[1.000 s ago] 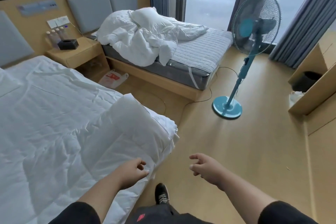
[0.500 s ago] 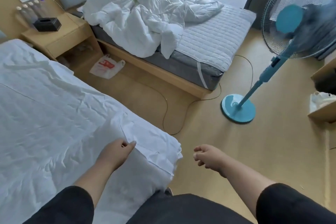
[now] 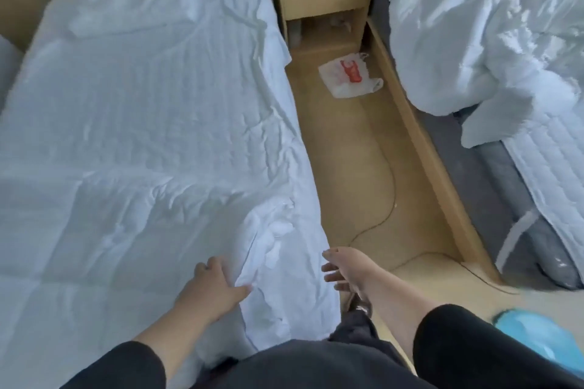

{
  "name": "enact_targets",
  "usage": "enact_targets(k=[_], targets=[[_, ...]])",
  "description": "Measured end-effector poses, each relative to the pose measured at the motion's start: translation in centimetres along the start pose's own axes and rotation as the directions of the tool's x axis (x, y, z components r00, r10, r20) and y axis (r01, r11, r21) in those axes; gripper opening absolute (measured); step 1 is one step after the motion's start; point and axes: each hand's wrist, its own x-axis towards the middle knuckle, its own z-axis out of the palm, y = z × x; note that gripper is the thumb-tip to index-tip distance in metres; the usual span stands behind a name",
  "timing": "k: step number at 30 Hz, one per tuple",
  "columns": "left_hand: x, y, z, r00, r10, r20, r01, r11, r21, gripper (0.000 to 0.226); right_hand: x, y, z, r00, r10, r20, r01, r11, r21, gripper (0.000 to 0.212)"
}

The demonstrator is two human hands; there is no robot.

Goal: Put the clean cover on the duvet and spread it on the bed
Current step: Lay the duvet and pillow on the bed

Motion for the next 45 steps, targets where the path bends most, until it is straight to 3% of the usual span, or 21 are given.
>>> enact_targets(k=[2, 4, 10, 12, 15, 18, 21, 24, 26, 28, 30, 33, 37, 39, 41, 45], targets=[[-0.6, 1.1, 1.5, 0.994, -0.095, -0.049, 0.095, 0.996, -0.003, 0.091, 2.3, -2.5, -1.4, 0.998, 0.039, 0.059, -0.039, 0.999, -0.003, 0.028], [-1.1, 2.3, 2.8, 0.982, -0.154, -0.113, 0.15, 0.988, -0.042, 0.085, 4.4, -4.8, -1.9, 0.993, 0.079, 0.087, -0.078, 0.997, -0.021, 0.047], [-1.1, 1.8, 4.4, 0.936, -0.297, -0.188, 0.213, 0.905, -0.367, 0.016, 8.6, -8.6, 0.9, 0.955, 0.227, 0.19, -0.246, 0.966, 0.082, 0.099], [-1.0, 0.8, 4.7, 0.935, -0.284, -0.213, 0.183, 0.9, -0.395, 0.017, 9.1, -8.8, 2.7, 0.926, 0.269, 0.264, -0.322, 0.928, 0.187, 0.109], [-1.5, -0.4, 4.5, 0.933, -0.268, -0.242, 0.123, 0.866, -0.484, 0.026, 8.7, -9.2, 6.1, 0.894, 0.295, 0.338, -0.378, 0.901, 0.212, 0.122], [-2.1, -1.5, 3.5, 0.941, -0.237, -0.242, 0.082, 0.852, -0.516, 0.026, 8.8, -9.7, 9.1, 0.908, 0.328, 0.259, -0.375, 0.914, 0.158, 0.128], [-2.2, -2.9, 3.1, 0.949, -0.19, -0.253, 0.038, 0.862, -0.505, 0.028, 11.0, -8.8, 11.1, 0.934, 0.327, 0.14, -0.351, 0.913, 0.206, 0.114], [-1.5, -4.1, 4.1, 0.968, -0.138, -0.21, 0.011, 0.858, -0.513, 0.028, 13.1, -8.3, 12.7, 0.948, 0.234, 0.216, -0.314, 0.805, 0.503, 0.073], [-1.0, -4.7, 4.7, 0.977, -0.116, -0.179, 0.004, 0.85, -0.526, 0.026, 13.5, -9.8, 13.3, 0.98, 0.146, 0.134, -0.197, 0.814, 0.547, 0.042], [-0.8, -5.0, 4.9, 0.984, -0.095, -0.151, -0.006, 0.829, -0.559, 0.027, 12.9, -13.4, 13.6, 0.997, 0.07, -0.031, -0.048, 0.887, 0.459, 0.026], [-0.7, -5.0, 4.5, 0.99, -0.06, -0.125, -0.022, 0.823, -0.567, 0.024, 10.7, -19.8, 13.8, 0.985, -0.124, -0.121, 0.155, 0.943, 0.295, 0.019], [-0.3, -3.6, 3.8, 0.985, 0.088, -0.151, -0.144, 0.895, -0.421, 0.026, 6.7, -31.0, 14.9, 0.878, -0.461, -0.134, 0.475, 0.873, 0.11, 0.011], [1.4, -0.3, 4.6, 0.947, 0.266, -0.18, -0.316, 0.871, -0.376, 0.009, 4.0, -42.2, 14.2, 0.771, -0.599, -0.218, 0.613, 0.79, -0.004, 0.01], [2.1, 0.2, 6.1, 0.954, 0.249, -0.17, -0.299, 0.849, -0.436, 0.011, 4.3, -44.2, 12.5, 0.74, -0.637, -0.216, 0.618, 0.771, -0.155, 0.011], [2.5, 0.0, 8.1, 0.974, 0.194, -0.118, -0.227, 0.843, -0.487, 0.013, 5.7, -43.3, 11.4, 0.763, -0.628, -0.156, 0.562, 0.762, -0.322, 0.018], [2.5, 0.1, 12.0, 0.997, 0.066, 0.048, -0.034, 0.87, -0.491, 0.019, 11.1, -36.1, 9.5, 0.952, -0.306, -0.022, 0.297, 0.938, -0.179, 0.04]])
